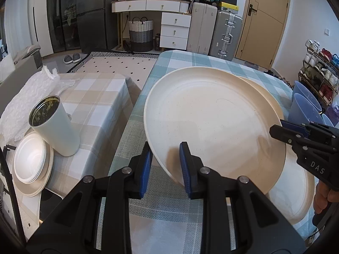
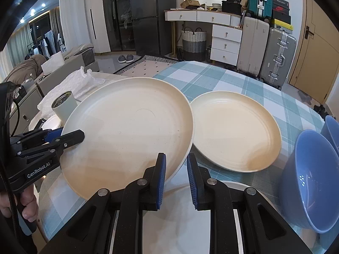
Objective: Organize plates and bowls
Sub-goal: 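Lift and carry the cream plate with both tools toward the other plates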
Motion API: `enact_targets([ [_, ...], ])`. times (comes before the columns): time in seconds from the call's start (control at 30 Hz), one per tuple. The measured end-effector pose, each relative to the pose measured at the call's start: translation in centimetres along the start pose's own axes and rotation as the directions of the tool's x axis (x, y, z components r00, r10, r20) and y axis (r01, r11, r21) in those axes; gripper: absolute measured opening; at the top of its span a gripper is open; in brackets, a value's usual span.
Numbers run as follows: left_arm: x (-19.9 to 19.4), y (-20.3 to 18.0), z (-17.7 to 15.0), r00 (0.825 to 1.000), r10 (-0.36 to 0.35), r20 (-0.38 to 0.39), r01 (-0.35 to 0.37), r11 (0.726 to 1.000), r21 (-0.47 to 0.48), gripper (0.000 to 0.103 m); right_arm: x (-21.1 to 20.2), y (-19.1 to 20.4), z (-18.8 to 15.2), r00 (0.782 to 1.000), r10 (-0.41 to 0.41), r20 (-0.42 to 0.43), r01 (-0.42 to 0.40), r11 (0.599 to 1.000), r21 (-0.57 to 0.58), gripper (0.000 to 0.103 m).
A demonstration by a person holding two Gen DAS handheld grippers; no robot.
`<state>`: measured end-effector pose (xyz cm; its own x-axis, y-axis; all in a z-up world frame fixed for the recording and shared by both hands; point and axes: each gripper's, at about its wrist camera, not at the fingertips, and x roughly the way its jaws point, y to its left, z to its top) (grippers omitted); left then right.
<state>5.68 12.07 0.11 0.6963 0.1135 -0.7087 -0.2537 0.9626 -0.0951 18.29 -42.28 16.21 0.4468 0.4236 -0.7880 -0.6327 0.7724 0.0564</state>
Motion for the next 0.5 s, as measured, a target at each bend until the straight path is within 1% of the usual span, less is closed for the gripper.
enact_targets([
  [0.5,-3.0,-4.5,-0.1,0.999,-0.038,0.033,0.036,0.997,0.072,0.023,-4.7,-1.8,-1.9,0.997,-0.048,0.052,0.045,0.998,0.051,0.021],
])
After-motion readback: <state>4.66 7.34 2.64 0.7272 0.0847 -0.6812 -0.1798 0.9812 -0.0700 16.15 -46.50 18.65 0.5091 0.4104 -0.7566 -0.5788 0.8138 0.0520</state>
